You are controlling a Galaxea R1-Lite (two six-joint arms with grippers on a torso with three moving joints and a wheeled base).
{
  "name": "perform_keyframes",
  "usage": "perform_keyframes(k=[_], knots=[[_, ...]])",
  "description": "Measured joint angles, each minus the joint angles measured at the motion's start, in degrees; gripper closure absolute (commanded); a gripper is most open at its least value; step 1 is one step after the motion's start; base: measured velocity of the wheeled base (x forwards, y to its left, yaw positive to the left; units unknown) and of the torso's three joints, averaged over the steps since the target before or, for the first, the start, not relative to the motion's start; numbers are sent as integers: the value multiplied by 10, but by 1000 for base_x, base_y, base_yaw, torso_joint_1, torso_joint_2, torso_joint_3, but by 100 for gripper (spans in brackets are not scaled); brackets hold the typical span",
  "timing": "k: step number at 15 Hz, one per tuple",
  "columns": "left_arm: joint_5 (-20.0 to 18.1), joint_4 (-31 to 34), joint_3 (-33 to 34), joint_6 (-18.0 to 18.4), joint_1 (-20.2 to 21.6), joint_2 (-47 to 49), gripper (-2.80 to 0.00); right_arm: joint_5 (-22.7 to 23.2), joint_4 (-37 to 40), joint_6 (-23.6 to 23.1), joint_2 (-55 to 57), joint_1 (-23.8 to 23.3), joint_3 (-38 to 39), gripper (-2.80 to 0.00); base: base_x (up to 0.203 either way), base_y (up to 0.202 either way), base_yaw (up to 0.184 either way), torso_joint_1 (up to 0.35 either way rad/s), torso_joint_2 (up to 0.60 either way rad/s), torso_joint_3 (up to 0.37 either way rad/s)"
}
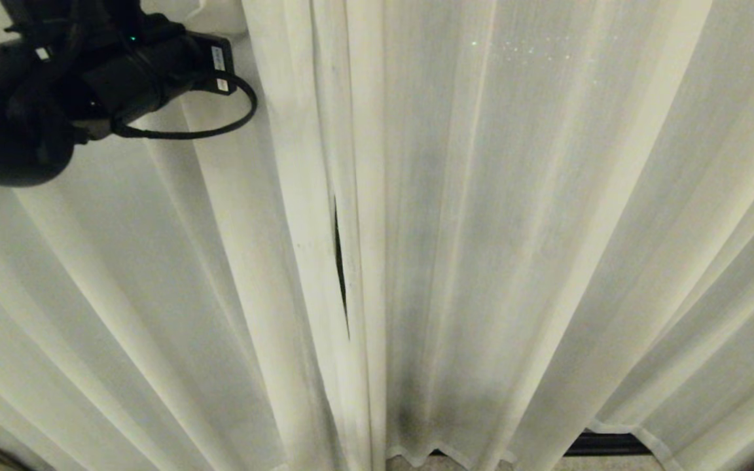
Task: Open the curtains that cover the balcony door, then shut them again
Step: Pull the inner curtains open on both sides
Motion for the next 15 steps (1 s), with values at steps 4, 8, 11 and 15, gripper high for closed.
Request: perform_keyframes(k=[4,8,11,15], knots=[[0,-1,20,-1,27,-25,0,0,0,0,0,0,0,0,0,0,0,0,0,0],[-1,-2,92,-5,59,-62,0,0,0,0,0,0,0,0,0,0,0,0,0,0],[1,-35,116,-22,79,-76,0,0,0,0,0,0,0,0,0,0,0,0,0,0],[4,-41,120,-45,99,-80,0,0,0,0,0,0,0,0,0,0,0,0,0,0]])
